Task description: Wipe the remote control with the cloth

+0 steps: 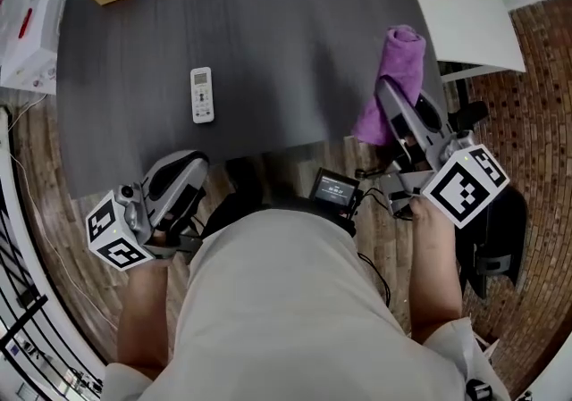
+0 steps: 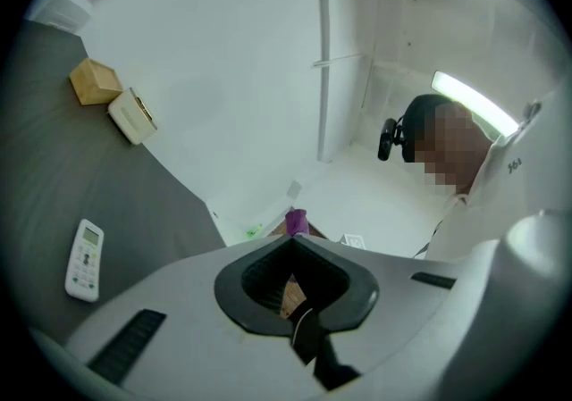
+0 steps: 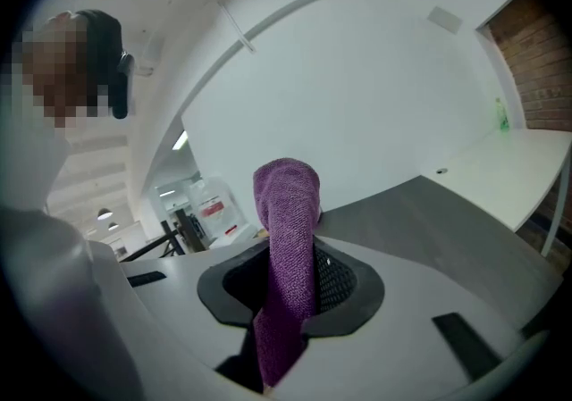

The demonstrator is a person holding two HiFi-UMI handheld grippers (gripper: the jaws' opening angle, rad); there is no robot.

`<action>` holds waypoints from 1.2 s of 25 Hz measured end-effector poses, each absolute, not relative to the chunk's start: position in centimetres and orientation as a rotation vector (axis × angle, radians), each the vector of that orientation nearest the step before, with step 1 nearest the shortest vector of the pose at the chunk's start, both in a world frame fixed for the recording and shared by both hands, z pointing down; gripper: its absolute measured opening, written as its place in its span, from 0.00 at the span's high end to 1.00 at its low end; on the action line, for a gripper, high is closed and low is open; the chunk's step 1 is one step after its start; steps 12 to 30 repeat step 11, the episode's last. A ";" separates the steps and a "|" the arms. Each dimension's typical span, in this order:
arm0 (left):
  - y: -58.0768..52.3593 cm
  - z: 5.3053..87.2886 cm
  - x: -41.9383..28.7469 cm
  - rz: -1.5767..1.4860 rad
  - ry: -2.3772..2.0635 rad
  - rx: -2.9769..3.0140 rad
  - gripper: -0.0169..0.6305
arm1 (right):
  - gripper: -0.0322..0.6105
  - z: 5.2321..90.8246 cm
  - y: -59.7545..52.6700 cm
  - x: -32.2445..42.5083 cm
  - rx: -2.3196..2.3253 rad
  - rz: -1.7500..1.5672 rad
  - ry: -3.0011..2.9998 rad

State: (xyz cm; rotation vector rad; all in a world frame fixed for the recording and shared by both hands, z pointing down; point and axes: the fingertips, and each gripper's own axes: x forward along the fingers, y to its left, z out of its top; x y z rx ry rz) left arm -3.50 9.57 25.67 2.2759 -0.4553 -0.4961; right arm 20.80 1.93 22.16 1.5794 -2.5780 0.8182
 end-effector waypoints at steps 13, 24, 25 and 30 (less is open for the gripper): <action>25.3 19.6 5.8 -0.699 -0.244 2.279 0.97 | 0.81 20.9 12.7 25.8 1.444 0.812 -2.713; 25.3 19.6 5.8 -0.699 -0.244 2.279 0.97 | 0.81 20.9 12.7 25.8 1.444 0.812 -2.713; 25.3 19.6 5.8 -0.699 -0.244 2.279 0.97 | 0.81 20.9 12.7 25.8 1.444 0.812 -2.713; 25.3 19.6 5.8 -0.699 -0.244 2.279 0.97 | 0.81 20.9 12.7 25.8 1.444 0.812 -2.713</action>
